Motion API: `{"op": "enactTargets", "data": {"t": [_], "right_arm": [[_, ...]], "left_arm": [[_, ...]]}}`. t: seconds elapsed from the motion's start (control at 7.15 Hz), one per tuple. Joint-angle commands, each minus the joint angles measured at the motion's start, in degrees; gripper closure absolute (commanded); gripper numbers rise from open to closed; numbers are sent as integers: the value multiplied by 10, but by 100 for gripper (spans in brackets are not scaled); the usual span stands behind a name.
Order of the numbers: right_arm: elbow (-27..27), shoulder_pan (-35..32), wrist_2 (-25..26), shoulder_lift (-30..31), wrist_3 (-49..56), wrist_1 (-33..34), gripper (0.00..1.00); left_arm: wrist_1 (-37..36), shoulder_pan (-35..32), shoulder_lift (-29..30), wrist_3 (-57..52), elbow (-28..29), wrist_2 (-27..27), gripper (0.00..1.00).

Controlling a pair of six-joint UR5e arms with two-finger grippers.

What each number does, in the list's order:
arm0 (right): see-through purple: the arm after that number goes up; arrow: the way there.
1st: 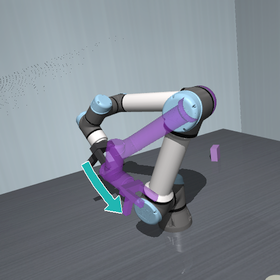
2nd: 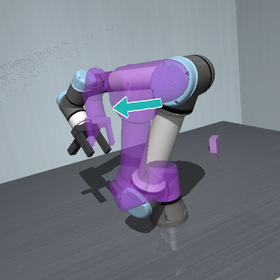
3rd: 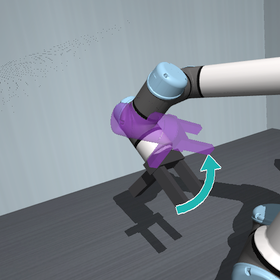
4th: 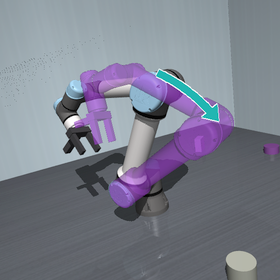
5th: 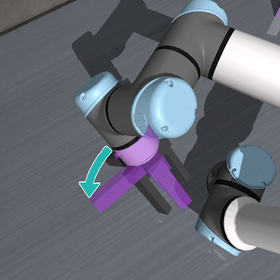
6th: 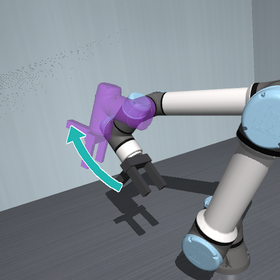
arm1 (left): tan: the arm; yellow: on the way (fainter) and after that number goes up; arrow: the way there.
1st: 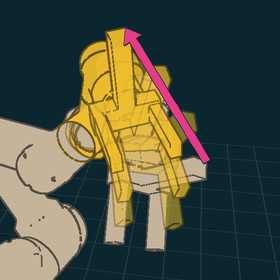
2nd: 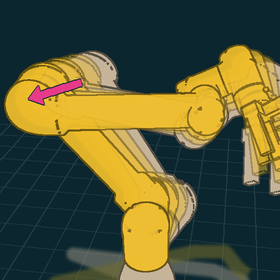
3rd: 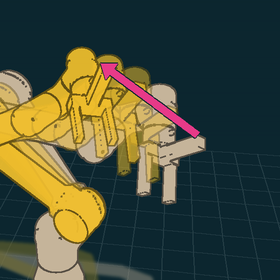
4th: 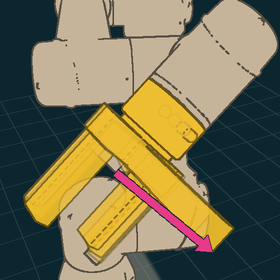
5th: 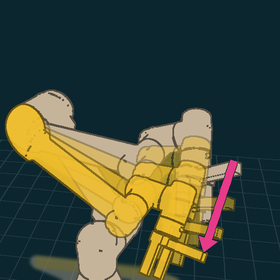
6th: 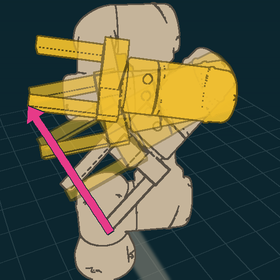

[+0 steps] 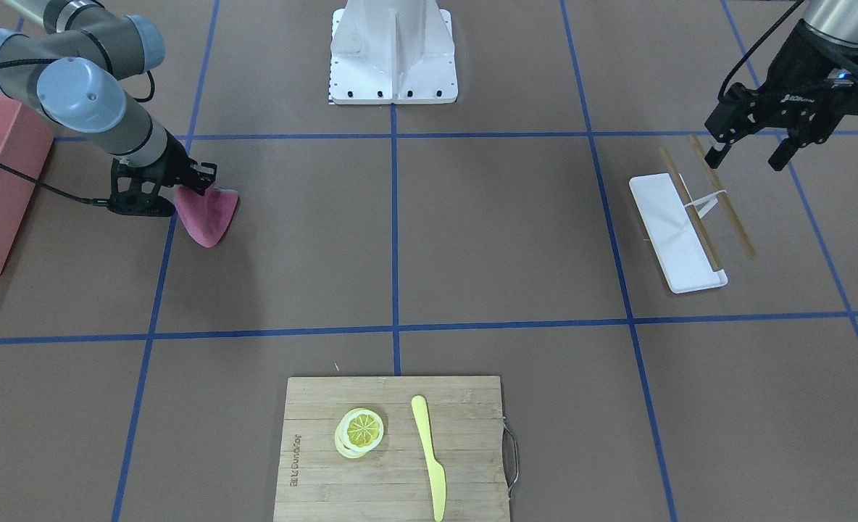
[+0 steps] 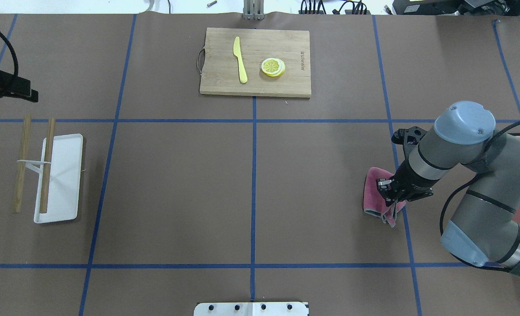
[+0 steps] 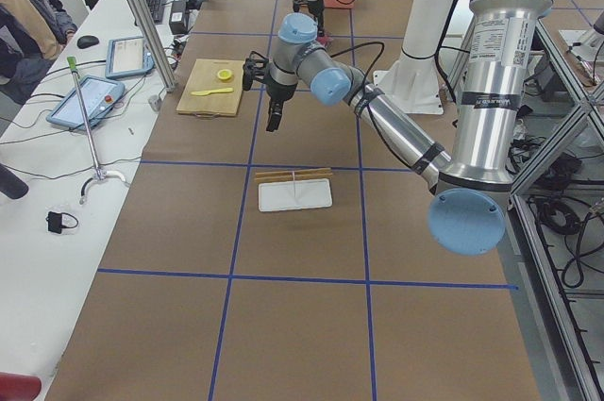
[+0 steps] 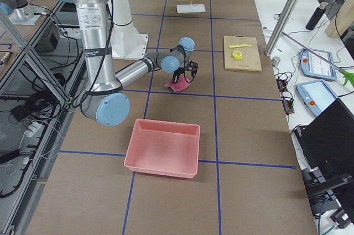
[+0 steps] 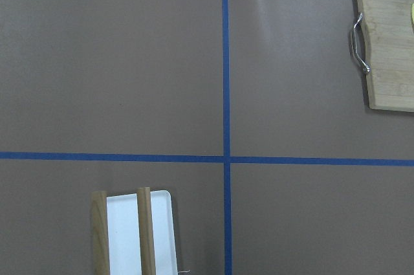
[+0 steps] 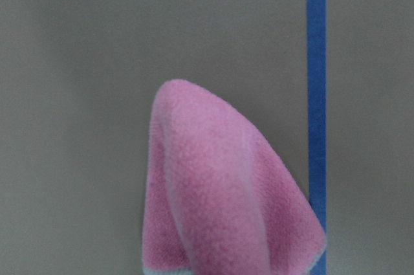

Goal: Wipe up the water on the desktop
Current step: 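Wipe the cloth back and forth across the table with the right gripper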

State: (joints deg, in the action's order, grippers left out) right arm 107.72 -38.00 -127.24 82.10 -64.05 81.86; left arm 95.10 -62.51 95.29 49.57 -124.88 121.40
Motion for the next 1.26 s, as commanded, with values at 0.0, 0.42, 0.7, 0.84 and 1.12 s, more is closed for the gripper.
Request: {"op": "enactTargets", "data": {"t": [0.0, 0.42, 0.7, 0.84, 1.12], "right_arm": [[-1, 45, 5, -58, -82, 7, 100], [-65, 107, 49, -183, -190, 7, 100], [-59, 78, 39, -153, -174, 1, 100], [-42, 52, 24, -107, -119, 1, 100], [20, 8, 16, 17, -16, 3, 100]], "left_arm": [[1, -1, 1, 0, 10, 1, 2], [1, -6, 2, 0, 13, 2, 2], [1, -5, 2, 0, 13, 2, 2], [1, -6, 2, 0, 13, 2, 2], [1, -6, 2, 1, 9, 2, 2]]}}
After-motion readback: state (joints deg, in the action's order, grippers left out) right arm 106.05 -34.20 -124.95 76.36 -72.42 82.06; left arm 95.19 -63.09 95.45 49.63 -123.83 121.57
